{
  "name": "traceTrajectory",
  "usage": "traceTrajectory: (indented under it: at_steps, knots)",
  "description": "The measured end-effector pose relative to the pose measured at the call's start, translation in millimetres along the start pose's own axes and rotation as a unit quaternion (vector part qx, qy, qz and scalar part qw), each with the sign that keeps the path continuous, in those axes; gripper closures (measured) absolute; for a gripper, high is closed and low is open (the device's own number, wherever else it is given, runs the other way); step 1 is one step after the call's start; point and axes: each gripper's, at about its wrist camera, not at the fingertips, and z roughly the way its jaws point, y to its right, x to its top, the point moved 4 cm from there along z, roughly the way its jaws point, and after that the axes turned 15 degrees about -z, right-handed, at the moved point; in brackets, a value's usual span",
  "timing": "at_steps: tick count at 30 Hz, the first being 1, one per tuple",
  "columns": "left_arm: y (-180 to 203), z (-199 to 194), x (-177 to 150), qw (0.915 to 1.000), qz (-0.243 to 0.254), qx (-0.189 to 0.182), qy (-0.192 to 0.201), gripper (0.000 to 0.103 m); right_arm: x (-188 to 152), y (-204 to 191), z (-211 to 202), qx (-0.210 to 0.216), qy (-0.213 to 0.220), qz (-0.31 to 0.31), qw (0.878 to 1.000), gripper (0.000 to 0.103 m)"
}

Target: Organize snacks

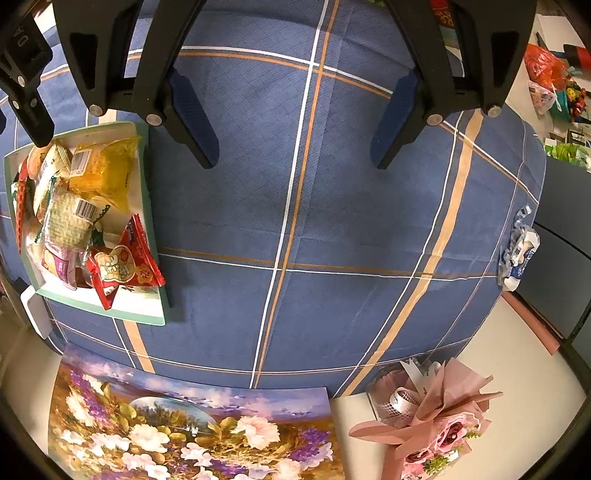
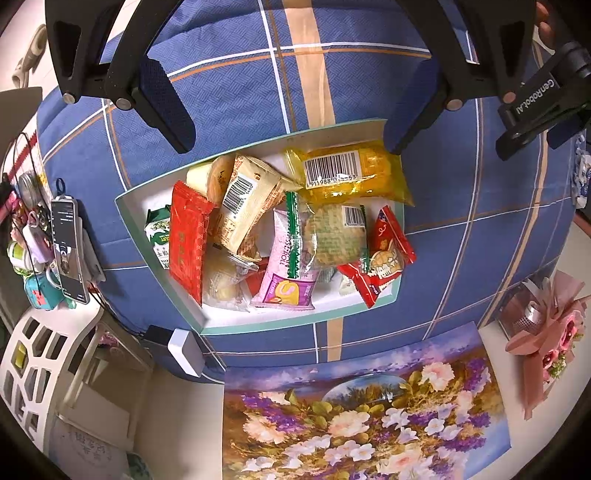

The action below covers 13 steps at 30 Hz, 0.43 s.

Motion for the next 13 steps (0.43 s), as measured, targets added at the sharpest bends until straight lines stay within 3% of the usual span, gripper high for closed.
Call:
traceTrajectory:
  at_steps: [13]
  knots:
    - [2.0, -4.9, -0.7, 0.9999, 0.005, -0.008, 0.009, 0.018, -0.1, -0.2, -0.3, 0.000, 0.000, 0.000, 1.000, 0.000]
